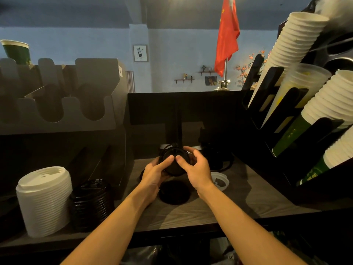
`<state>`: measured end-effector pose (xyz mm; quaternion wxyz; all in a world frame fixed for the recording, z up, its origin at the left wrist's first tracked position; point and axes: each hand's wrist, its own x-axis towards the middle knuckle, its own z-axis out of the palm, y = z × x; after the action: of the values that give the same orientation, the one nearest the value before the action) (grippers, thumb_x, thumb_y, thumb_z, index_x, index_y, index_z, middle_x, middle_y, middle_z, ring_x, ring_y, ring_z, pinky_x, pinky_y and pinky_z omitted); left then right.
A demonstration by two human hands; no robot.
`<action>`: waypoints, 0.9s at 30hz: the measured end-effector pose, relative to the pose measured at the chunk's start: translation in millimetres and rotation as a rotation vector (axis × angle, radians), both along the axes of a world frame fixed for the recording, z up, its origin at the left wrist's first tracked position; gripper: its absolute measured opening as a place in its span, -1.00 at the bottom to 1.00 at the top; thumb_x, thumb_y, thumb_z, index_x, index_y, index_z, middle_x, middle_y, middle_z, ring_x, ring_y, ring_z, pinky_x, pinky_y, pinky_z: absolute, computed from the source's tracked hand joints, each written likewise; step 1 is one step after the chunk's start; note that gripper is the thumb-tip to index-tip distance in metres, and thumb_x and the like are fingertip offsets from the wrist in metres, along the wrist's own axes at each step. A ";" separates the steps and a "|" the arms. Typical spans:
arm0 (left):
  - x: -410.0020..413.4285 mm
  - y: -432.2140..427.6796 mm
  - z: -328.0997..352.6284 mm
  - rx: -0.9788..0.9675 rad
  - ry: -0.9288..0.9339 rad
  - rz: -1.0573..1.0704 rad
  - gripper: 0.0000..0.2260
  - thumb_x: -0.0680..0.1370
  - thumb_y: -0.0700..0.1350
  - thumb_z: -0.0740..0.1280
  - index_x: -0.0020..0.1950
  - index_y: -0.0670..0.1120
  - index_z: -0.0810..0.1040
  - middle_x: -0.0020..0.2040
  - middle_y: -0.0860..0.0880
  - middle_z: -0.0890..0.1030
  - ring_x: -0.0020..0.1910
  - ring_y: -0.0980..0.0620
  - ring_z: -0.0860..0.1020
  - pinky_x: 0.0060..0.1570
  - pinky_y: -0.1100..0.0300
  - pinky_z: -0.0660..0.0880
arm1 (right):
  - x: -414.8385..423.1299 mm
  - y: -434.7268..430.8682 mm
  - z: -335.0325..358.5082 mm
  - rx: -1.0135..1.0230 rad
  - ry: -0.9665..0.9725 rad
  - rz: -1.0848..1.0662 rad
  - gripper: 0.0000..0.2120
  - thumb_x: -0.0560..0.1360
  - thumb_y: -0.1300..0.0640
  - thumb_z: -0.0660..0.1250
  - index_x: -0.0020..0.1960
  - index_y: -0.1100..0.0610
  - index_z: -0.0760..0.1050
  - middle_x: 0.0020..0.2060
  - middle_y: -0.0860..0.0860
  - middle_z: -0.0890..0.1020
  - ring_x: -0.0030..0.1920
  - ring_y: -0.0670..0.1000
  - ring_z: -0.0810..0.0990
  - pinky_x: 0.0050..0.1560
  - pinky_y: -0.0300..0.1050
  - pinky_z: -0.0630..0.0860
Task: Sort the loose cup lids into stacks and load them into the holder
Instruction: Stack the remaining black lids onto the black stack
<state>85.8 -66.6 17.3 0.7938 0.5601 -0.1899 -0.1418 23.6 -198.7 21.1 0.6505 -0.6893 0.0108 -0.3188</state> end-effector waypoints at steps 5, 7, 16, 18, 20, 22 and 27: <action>2.1 1.7 1.3 -0.044 0.004 0.010 -0.62 0.42 -0.08 0.50 0.21 -0.10 0.58 0.01 -0.10 0.75 0.01 -0.05 0.72 0.02 0.09 0.61 | 2.4 -0.3 -0.8 -0.007 0.053 0.040 -0.67 0.53 0.03 0.44 0.27 -0.08 0.47 0.08 -0.12 0.62 0.08 -0.15 0.59 -0.14 -0.38 0.54; 1.7 0.9 1.8 -0.040 0.004 0.008 -0.58 0.38 -0.10 0.52 0.21 -0.12 0.58 0.01 -0.11 0.75 0.02 -0.07 0.72 0.01 0.09 0.61 | 2.4 -1.7 -0.7 -0.010 0.046 0.028 -0.66 0.53 0.03 0.44 0.27 -0.04 0.50 0.06 -0.12 0.63 0.05 -0.18 0.59 -0.15 -0.39 0.54; 17.7 7.5 -1.1 -0.141 0.167 0.276 -0.55 0.37 -0.08 0.55 0.21 -0.19 0.63 0.09 -0.22 0.71 0.06 -0.21 0.68 0.15 -0.14 0.58 | 11.2 -3.3 -17.2 -0.521 0.380 0.066 -0.59 0.52 -0.27 0.25 0.29 -0.12 0.46 0.17 -0.08 0.57 0.19 -0.03 0.54 0.25 0.07 0.50; 17.5 7.0 -0.7 -0.126 0.175 0.330 -0.61 0.37 -0.07 0.54 0.15 -0.17 0.66 0.04 -0.20 0.71 0.05 -0.22 0.67 0.08 -0.14 0.58 | 10.6 -1.4 -21.3 -0.734 0.482 0.119 -0.40 0.37 -0.42 0.26 0.33 -0.20 0.45 0.25 -0.08 0.53 0.24 -0.02 0.50 0.27 0.07 0.49; 16.7 6.9 0.3 -0.119 0.185 0.368 -0.68 0.41 -0.09 0.52 0.12 -0.17 0.65 0.01 -0.19 0.70 0.01 -0.20 0.66 -0.02 -0.08 0.58 | 10.9 -2.0 -24.2 -0.827 0.499 0.125 -0.34 0.30 -0.48 0.28 0.32 -0.23 0.46 0.26 -0.10 0.51 0.25 -0.03 0.47 0.27 0.07 0.48; 17.2 7.4 -0.1 -0.118 0.203 0.376 -0.67 0.43 -0.08 0.50 0.14 -0.17 0.64 0.02 -0.17 0.69 0.02 -0.18 0.65 -0.07 -0.02 0.57 | 11.3 -2.8 -24.3 -0.791 0.481 0.096 -0.37 0.29 -0.49 0.29 0.24 -0.20 0.52 0.19 -0.11 0.55 0.17 -0.06 0.53 0.20 0.04 0.54; 16.9 5.0 -1.8 -0.078 0.196 0.370 -0.69 0.43 -0.07 0.50 0.14 -0.13 0.64 0.06 -0.15 0.69 0.07 -0.16 0.63 -0.01 -0.01 0.55 | 5.4 -1.5 -19.2 -0.840 0.480 0.007 -0.37 0.39 -0.51 0.21 0.30 -0.15 0.50 0.27 -0.07 0.49 0.31 -0.01 0.43 0.28 0.01 0.45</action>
<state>102.7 -61.6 15.5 0.8420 0.5378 -0.0110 -0.0402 29.0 -200.3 1.9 0.2963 -0.9464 0.0286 -0.1252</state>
